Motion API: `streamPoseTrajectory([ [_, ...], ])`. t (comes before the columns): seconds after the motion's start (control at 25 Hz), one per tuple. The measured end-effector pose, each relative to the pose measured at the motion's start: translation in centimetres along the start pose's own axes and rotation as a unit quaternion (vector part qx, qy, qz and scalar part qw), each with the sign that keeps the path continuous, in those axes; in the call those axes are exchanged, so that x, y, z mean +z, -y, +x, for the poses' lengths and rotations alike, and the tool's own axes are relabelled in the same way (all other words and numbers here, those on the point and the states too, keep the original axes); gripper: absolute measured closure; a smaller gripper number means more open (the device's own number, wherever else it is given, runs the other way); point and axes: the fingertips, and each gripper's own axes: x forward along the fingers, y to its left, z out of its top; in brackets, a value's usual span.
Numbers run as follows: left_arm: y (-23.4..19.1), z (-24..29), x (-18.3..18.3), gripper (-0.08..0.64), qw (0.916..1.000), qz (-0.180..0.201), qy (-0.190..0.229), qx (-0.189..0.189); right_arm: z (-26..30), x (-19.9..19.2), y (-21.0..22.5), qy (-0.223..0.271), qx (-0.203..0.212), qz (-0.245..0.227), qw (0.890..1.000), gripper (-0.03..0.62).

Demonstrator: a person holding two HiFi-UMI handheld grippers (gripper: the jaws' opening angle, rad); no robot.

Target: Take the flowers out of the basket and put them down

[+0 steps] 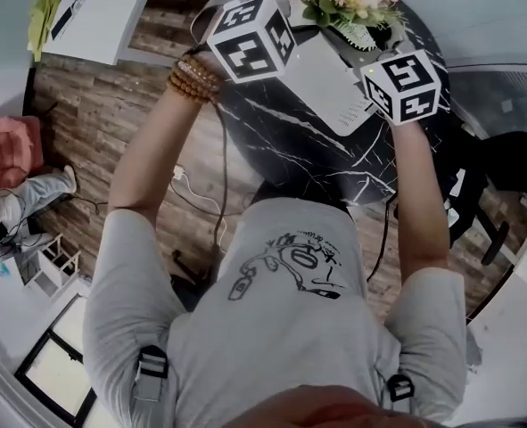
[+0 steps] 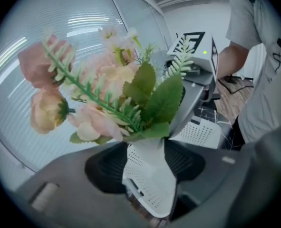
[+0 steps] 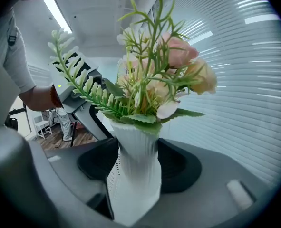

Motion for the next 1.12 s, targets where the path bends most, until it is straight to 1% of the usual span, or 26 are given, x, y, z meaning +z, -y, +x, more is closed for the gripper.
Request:
streamPoseTrajectory([
  [0.28,-0.3,-3.9,2.8,0.316,0.9999,0.003,-0.001,0.014,-2.6,3.9,-1.1,0.014,0.000,-0.012,1.000,0.325],
  [0.48,-0.3,-5.6,4.3,0.316,0.9997,0.004,-0.001,0.022,-4.0,5.7,-1.7,0.021,-0.003,-0.017,1.000,0.327],
  [0.84,0.7,-6.0,5.6,0.318,0.9997,0.009,-0.002,0.023,-5.7,5.8,-2.0,0.025,-0.009,-0.017,1.000,0.327],
  [1.12,2.4,-5.0,8.8,0.318,0.9995,0.027,0.010,0.013,-9.2,4.9,-1.1,0.026,-0.034,-0.014,0.999,0.327],
])
